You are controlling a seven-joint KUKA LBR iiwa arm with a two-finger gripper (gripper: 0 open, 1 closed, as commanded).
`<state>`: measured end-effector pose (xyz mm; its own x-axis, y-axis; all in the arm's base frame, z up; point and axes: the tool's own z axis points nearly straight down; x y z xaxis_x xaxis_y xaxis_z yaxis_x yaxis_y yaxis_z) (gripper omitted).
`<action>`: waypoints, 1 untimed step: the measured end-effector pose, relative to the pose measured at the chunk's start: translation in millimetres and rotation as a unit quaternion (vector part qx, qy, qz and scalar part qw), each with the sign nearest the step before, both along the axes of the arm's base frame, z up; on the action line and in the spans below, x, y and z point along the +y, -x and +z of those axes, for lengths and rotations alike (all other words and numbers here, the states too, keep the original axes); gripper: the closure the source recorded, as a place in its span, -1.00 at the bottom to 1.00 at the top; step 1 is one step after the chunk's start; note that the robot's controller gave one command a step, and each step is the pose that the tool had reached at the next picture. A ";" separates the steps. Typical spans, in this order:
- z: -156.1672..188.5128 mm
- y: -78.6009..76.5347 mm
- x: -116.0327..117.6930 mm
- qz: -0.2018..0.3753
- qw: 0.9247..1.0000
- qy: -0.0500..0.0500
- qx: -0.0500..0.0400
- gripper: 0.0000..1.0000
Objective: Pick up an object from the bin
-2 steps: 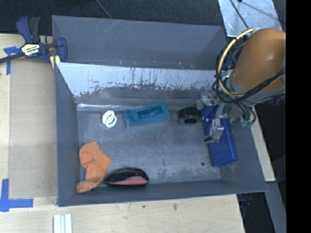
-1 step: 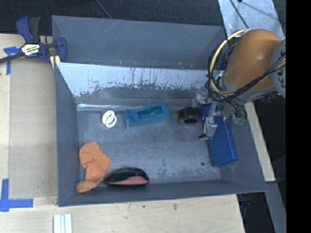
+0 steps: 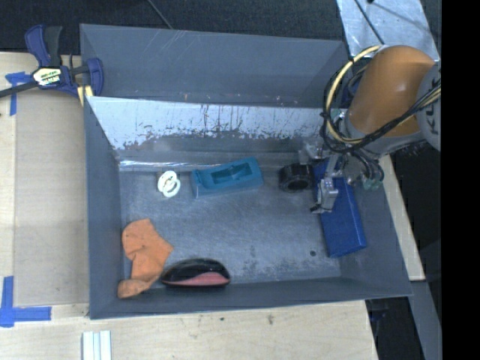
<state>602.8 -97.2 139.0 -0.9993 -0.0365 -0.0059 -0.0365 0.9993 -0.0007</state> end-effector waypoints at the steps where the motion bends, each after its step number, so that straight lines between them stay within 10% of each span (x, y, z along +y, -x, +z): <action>1: 10.1 1.0 -14.6 0.028 1.000 0.000 0.000 -1.00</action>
Offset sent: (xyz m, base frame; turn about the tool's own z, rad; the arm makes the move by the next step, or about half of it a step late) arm 0.0224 -0.0374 0.0135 -0.2105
